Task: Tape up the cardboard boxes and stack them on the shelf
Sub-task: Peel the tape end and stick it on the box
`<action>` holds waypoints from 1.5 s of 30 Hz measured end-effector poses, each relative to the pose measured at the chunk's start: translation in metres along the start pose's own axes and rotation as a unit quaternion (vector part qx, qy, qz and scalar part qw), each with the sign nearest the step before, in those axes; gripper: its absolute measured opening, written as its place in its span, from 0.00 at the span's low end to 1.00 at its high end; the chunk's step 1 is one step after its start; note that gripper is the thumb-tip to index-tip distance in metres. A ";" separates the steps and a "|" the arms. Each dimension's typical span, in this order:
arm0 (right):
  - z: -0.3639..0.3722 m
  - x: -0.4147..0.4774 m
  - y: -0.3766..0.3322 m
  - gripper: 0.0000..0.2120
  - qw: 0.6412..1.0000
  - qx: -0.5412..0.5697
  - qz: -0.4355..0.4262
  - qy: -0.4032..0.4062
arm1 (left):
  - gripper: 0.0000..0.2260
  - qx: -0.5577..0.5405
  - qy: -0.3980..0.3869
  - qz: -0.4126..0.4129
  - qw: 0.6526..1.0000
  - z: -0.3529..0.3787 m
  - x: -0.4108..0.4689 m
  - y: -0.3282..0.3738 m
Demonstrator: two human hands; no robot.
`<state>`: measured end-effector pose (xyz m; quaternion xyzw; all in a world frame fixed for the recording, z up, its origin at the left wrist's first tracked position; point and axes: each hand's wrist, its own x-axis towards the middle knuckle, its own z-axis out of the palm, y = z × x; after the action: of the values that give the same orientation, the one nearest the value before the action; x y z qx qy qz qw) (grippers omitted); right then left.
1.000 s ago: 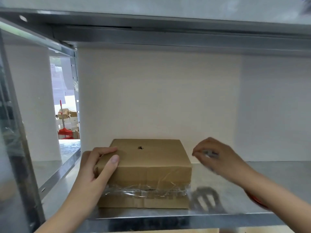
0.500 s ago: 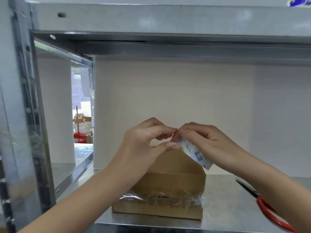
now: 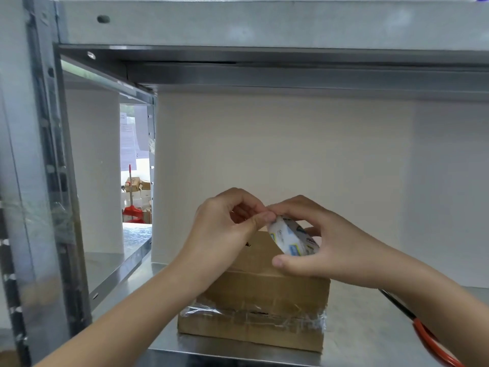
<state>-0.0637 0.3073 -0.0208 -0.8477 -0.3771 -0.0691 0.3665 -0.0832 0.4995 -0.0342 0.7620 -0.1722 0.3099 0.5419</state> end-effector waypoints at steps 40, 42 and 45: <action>-0.032 -0.007 0.076 0.28 0.975 -0.039 0.192 0.104 | 0.11 -0.119 0.049 -0.386 0.913 -0.062 -0.029 -0.091; -0.027 -0.009 0.079 0.27 0.975 -0.030 0.184 0.119 | 0.12 -0.191 0.044 -0.405 0.893 -0.055 -0.032 -0.089; -0.023 -0.009 0.081 0.26 0.975 -0.012 0.175 0.134 | 0.07 -0.226 0.072 -0.428 0.872 -0.043 -0.026 -0.093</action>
<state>-0.0104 0.2501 -0.0535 -0.8880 -0.1696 -0.1211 0.4100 -0.0599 0.5707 -0.1087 0.5937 0.1451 0.0550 0.7896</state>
